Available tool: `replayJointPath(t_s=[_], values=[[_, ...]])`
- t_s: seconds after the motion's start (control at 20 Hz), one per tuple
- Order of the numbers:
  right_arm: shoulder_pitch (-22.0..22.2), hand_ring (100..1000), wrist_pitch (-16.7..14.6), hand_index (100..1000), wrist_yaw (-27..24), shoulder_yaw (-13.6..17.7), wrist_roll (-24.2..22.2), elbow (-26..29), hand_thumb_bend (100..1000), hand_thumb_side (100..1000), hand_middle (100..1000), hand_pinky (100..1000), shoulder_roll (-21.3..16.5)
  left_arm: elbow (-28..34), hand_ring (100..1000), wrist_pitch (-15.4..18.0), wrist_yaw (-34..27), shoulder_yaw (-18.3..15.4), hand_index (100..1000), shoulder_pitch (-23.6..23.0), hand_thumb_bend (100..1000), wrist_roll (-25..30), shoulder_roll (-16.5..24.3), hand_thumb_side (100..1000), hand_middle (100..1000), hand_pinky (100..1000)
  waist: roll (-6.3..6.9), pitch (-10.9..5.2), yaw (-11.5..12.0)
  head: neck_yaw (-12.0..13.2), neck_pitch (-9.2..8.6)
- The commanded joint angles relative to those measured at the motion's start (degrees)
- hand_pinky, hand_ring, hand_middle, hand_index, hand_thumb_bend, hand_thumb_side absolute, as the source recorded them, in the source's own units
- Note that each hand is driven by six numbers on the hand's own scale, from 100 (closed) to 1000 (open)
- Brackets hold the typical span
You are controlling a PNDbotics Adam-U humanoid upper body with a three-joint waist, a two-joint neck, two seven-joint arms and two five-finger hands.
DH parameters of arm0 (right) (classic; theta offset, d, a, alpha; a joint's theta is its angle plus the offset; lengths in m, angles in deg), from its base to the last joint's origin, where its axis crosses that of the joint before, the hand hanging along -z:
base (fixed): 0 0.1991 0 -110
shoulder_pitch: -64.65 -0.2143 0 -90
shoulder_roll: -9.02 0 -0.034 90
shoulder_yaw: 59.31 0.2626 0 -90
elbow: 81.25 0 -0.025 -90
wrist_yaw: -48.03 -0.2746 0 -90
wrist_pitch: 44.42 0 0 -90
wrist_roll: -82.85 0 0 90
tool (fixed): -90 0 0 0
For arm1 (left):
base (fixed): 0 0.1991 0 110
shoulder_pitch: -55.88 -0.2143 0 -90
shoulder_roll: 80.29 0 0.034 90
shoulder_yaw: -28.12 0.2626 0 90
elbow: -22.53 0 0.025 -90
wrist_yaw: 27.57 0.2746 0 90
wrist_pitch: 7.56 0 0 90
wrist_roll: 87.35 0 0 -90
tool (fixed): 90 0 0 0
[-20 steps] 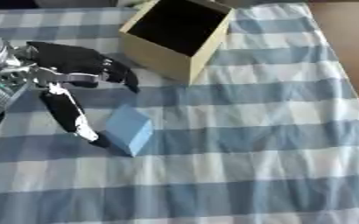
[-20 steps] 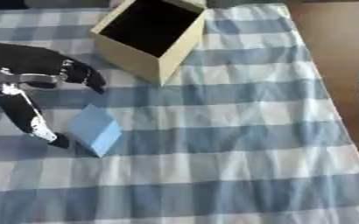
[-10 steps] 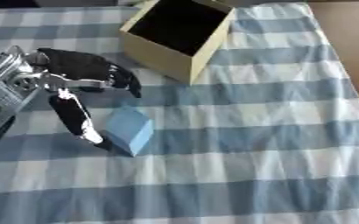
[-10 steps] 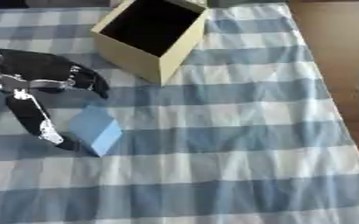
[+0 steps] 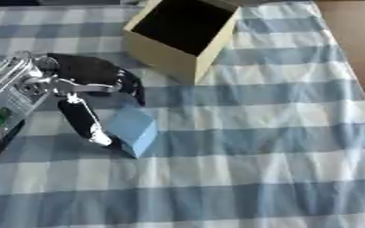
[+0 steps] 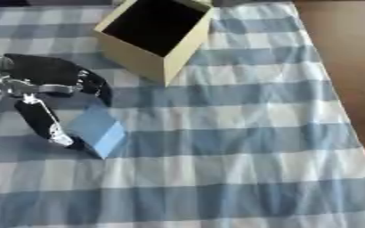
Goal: Pick up objects on the table and place them in the box.
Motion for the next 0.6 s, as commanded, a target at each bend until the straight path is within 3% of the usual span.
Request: replayJointPath(t_s=[0.05, 0.3, 0.6], values=[[-0.34, 758, 0.06, 826, -0.33, 0.59, -0.16, 1.14, 100, 964, 663, 709, -0.5, 0.23, 759, 5.34, -0.8, -0.85, 634, 1.38, 481, 3.77, 0.41, 386, 595, 709, -0.04, -1.16, 0.05, 0.2, -0.56], [-0.19, 758, 0.21, 826, -0.3, 0.67, -0.2, 1.09, 100, 965, 662, 710, -0.51, 0.07, 639, 4.38, -1.75, -1.07, 483, 1.27, 343, 0.25, 0.33, 293, 463, 609, -0.06, -1.12, 0.04, 0.23, -0.44], [0.01, 758, 0.33, 826, -0.25, 0.78, -0.09, 1.08, 100, 964, 662, 711, -0.62, 2.12, 606, 1.61, -4.08, -2.7, 440, 1.32, 248, -2.3, 1.09, 277, 424, 570, -0.08, -1.22, 0.22, 0.17, -0.32]])
